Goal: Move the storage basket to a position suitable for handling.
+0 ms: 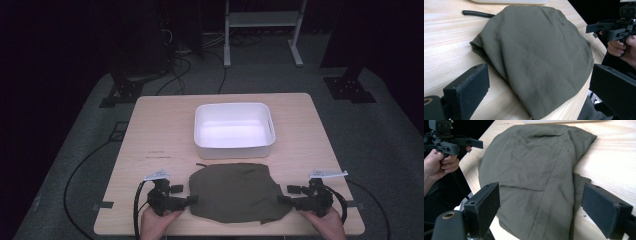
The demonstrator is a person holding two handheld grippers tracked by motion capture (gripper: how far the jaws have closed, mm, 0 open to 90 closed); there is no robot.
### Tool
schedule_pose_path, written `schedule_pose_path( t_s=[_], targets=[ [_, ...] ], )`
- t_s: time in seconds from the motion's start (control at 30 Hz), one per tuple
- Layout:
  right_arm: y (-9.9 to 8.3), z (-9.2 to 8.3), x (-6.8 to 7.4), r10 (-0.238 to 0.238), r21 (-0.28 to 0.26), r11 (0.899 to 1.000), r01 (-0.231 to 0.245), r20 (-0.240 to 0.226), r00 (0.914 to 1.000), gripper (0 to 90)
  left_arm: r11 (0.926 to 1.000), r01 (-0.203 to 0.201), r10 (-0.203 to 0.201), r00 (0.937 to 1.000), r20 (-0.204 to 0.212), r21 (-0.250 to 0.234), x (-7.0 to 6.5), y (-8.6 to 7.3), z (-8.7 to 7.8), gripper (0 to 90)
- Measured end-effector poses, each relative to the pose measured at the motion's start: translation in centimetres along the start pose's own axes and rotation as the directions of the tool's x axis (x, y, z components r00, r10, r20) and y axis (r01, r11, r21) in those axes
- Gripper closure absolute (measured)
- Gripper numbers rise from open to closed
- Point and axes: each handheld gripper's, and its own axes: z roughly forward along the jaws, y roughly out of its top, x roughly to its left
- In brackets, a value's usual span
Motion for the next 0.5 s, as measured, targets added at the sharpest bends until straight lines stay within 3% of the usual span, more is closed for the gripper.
schedule_pose_path(
  t_s=[0.17,0.27,0.5],
  targets=[
    [0.4,0.7,-0.2,0.012,0.014,1.0,-0.013,0.008,0.9999,14.7,1.0,0.007,-0.007,0.9998,-0.016,0.006,0.0,0.5,0.9,1.8],
    [0.5,1.2,-0.5,0.026,0.026,0.999,-0.026,0.027,0.9993,14.7,0.9999,0.001,-0.001,0.9989,-0.048,0.016,0.1,0.9,1.6,1.8],
    [0.6,2.7,-0.9,0.04,0.069,0.997,-0.043,0.047,0.9981,15.0,0.9983,0.028,-0.026,0.9984,-0.05,0.051,0.2,1.3,3.2,4.3]
  ],
)
